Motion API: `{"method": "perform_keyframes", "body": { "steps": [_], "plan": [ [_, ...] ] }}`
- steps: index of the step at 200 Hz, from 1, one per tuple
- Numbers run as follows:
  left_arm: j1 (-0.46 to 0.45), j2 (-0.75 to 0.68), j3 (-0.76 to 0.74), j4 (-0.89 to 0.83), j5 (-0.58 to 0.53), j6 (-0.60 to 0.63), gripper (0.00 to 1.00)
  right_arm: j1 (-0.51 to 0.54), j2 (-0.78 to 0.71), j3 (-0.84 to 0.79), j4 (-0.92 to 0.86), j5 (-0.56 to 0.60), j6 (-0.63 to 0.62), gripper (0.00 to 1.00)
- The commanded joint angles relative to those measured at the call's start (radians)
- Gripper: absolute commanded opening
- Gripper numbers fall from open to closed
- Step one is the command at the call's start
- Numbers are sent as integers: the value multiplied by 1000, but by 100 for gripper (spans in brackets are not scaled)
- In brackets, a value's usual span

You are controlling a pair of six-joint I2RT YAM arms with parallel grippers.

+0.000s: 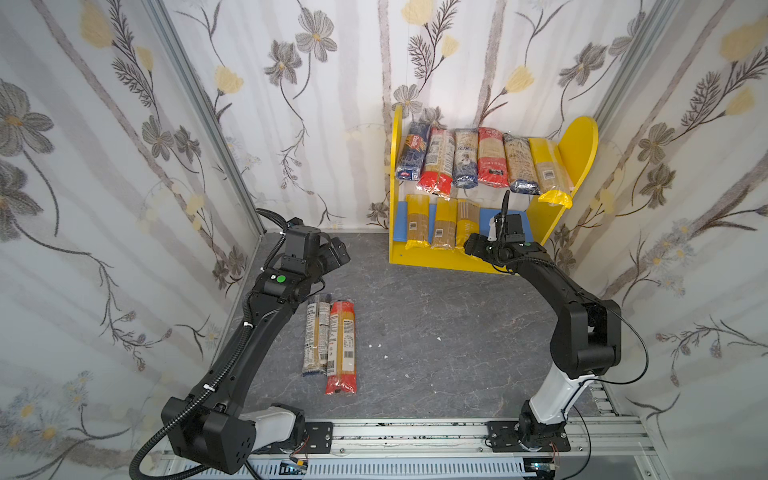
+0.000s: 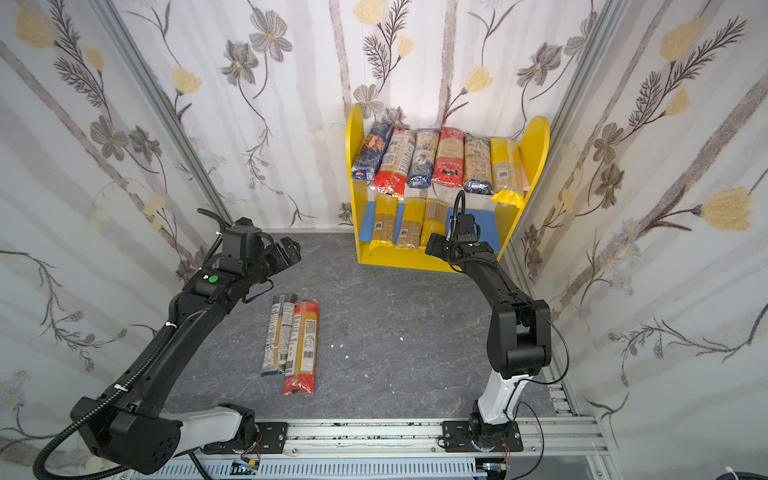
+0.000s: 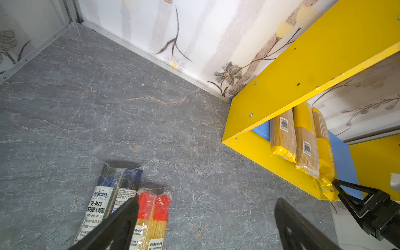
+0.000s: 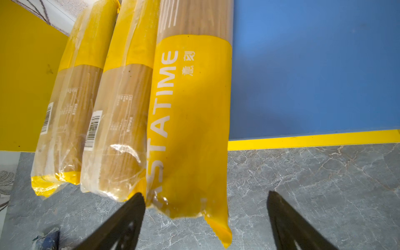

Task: Place and organize the pasta boxes and bags onto the shelf
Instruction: 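Hold the bag against the shelf, then open the right gripper and release it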

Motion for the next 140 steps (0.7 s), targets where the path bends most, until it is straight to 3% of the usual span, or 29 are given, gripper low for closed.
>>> {"method": "perform_keyframes", "body": {
  "steps": [1,20,39,76,114,140],
  "plan": [
    [-1,-4,-3,14,-31,-16,100,-2,18,20,43,-12,-15,69],
    [0,-30,-3,13,-40,-17,100,-5,40,48,45,-14,-22,63],
    [1,-27,3,14,-43,-13,100,-10,66,89,36,-20,-24,65],
    [0,-17,27,12,-39,-13,100,-11,38,103,10,-43,-61,90],
    [-6,-36,-3,10,-29,-81,100,-10,-31,50,-32,-78,-90,98],
    [-52,-76,-133,10,-70,-153,100,-10,-69,-21,-24,-100,-87,100]
  ]
}}
